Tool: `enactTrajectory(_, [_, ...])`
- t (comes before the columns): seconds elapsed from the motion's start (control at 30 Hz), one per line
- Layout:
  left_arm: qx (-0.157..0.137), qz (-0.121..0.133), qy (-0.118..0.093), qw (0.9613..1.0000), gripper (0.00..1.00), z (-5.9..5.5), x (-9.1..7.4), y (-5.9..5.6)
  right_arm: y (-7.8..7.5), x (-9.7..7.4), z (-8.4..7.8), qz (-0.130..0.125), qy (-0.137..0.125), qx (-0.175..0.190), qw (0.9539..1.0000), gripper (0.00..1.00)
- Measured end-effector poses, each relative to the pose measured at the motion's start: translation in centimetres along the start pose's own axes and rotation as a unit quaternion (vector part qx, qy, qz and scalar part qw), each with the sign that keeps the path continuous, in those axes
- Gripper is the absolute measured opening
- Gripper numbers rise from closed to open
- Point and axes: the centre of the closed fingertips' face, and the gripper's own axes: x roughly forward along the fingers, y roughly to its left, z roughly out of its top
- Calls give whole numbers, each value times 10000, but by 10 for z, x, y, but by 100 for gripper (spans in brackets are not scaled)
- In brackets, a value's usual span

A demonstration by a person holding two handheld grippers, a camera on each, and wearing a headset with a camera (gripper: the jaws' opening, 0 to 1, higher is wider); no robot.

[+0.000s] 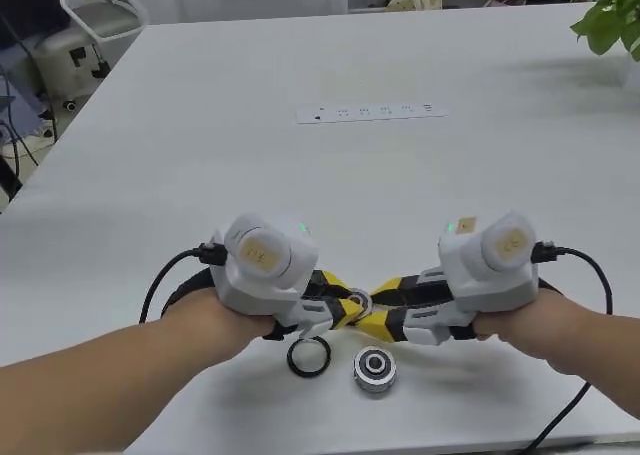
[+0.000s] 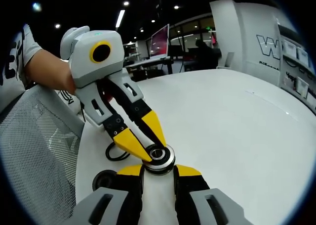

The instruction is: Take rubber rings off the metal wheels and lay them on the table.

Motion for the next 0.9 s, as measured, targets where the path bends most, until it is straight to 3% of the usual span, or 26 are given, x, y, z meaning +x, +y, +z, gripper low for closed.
enactTrajectory(0.77, [-40,-1,-41,10000,7,0,0,0,0,-4,-3,104,21,-33,9999,11])
enactTrajectory(0.9, [-51,6,-44,10000,7,0,0,0,-4,-5,-5,20,45,-40,10000,0])
